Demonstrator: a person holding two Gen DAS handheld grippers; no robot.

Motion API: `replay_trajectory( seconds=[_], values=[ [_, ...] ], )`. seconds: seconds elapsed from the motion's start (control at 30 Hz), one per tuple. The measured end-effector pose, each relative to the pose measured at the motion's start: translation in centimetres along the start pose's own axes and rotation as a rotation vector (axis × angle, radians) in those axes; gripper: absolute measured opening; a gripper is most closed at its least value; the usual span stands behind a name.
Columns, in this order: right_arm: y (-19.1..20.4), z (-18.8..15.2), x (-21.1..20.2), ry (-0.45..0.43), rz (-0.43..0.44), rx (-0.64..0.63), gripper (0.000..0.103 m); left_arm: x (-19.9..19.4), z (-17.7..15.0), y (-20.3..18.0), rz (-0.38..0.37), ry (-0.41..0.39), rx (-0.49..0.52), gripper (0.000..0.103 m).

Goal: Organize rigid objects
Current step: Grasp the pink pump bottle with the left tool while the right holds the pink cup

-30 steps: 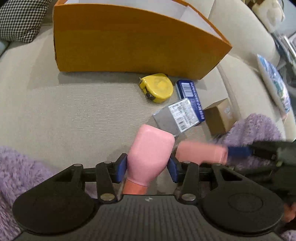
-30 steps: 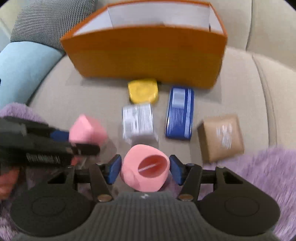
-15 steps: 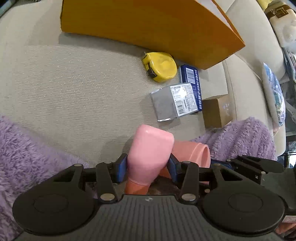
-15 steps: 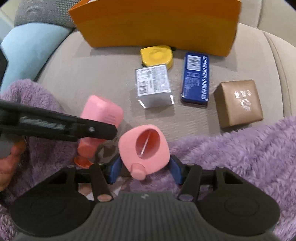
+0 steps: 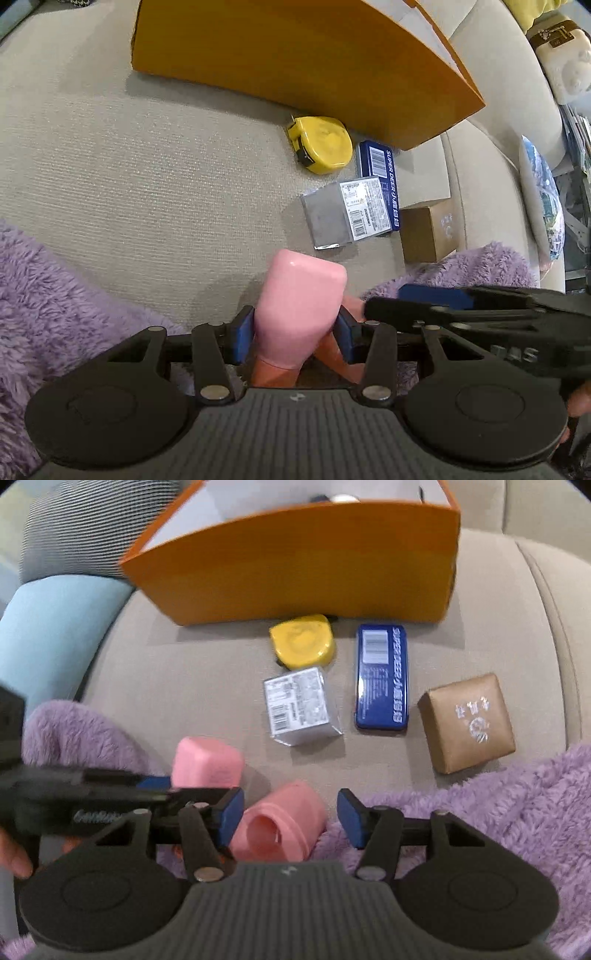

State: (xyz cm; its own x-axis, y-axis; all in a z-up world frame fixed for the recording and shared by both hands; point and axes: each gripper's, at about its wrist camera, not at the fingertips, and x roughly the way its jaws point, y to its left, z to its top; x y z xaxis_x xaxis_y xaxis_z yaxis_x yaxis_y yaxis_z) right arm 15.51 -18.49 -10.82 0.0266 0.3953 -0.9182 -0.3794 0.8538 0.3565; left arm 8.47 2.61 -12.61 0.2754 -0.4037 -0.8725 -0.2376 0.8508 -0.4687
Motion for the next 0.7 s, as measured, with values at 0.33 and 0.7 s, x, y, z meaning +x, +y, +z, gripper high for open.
replay_trajectory(
  seconds=[0.33, 0.7],
  values=[
    [-0.9, 0.1, 4.3, 0.180, 0.046, 0.123, 0.064, -0.8, 0.3, 0.5, 0.006, -0.025, -0.002, 0.051],
    [0.5, -0.8, 4.6, 0.178, 0.073, 0.070, 0.061, -1.1, 0.5, 0.7, 0.002, -0.037, -0.015, 0.051]
  ],
)
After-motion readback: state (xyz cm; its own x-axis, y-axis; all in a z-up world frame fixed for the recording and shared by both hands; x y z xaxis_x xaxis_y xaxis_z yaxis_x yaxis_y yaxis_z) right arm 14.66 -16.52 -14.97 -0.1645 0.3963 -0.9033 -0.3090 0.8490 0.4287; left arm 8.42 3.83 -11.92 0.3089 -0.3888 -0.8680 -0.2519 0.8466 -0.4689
